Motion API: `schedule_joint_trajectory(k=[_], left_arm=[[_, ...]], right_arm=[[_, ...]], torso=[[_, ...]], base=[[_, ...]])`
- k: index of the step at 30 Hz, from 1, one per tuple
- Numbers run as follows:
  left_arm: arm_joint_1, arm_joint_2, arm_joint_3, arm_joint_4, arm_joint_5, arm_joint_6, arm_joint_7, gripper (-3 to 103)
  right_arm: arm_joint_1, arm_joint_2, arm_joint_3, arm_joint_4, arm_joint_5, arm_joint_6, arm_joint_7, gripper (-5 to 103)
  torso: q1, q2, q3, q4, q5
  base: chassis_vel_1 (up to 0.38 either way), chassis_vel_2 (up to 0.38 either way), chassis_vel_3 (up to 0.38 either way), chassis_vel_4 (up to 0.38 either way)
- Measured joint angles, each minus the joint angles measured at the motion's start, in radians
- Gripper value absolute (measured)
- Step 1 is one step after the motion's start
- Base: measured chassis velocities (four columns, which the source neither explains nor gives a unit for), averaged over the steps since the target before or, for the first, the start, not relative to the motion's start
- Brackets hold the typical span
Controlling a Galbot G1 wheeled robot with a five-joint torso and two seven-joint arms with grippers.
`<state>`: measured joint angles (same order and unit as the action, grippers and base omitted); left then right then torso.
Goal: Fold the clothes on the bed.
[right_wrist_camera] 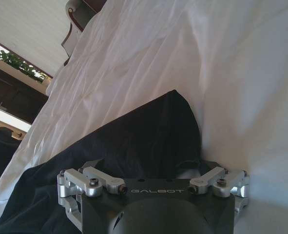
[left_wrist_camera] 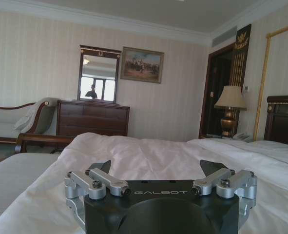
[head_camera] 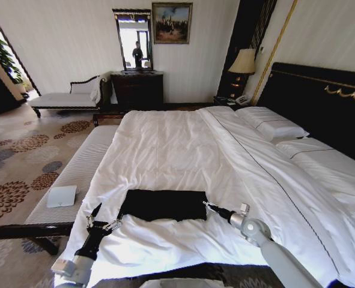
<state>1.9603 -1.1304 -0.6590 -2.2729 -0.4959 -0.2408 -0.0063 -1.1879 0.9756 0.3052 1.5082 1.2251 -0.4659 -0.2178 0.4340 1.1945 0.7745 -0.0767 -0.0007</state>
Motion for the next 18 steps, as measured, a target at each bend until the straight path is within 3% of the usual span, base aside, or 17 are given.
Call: schedule_joint_trajectory(k=[6, 9, 12, 18], left_arm=[[-0.184, 0.07, 0.059, 0.051, -0.073, 0.059, -0.066, 100], [-0.313, 0.15, 0.086, 0.106, -0.176, 0.099, -0.099, 100], [-0.346, 0.185, 0.087, 0.121, -0.22, 0.118, -0.107, 100], [-0.351, 0.191, 0.086, 0.122, -0.229, 0.123, -0.108, 100]], right_arm=[[0.025, 0.017, -0.028, -0.028, -0.029, 0.011, -0.003, 100], [0.038, 0.027, -0.041, -0.041, -0.044, 0.016, -0.003, 100], [0.043, 0.028, -0.045, -0.046, -0.047, 0.017, -0.003, 100], [0.061, 0.027, -0.055, -0.056, -0.047, 0.018, -0.003, 103]], torso=[[0.0, 0.0, 0.0, -0.0003, -0.0006], [0.0, 0.0, 0.0, -0.0008, -0.0007], [0.0, 0.0, 0.0, -0.0002, -0.0003], [0.0, 0.0, 0.0, 0.0, -0.0002]], base=[[0.0, 0.0, 0.0, 0.0], [0.0, 0.0, 0.0, 0.0], [0.0, 0.0, 0.0, 0.0], [0.0, 0.0, 0.0, 0.0]])
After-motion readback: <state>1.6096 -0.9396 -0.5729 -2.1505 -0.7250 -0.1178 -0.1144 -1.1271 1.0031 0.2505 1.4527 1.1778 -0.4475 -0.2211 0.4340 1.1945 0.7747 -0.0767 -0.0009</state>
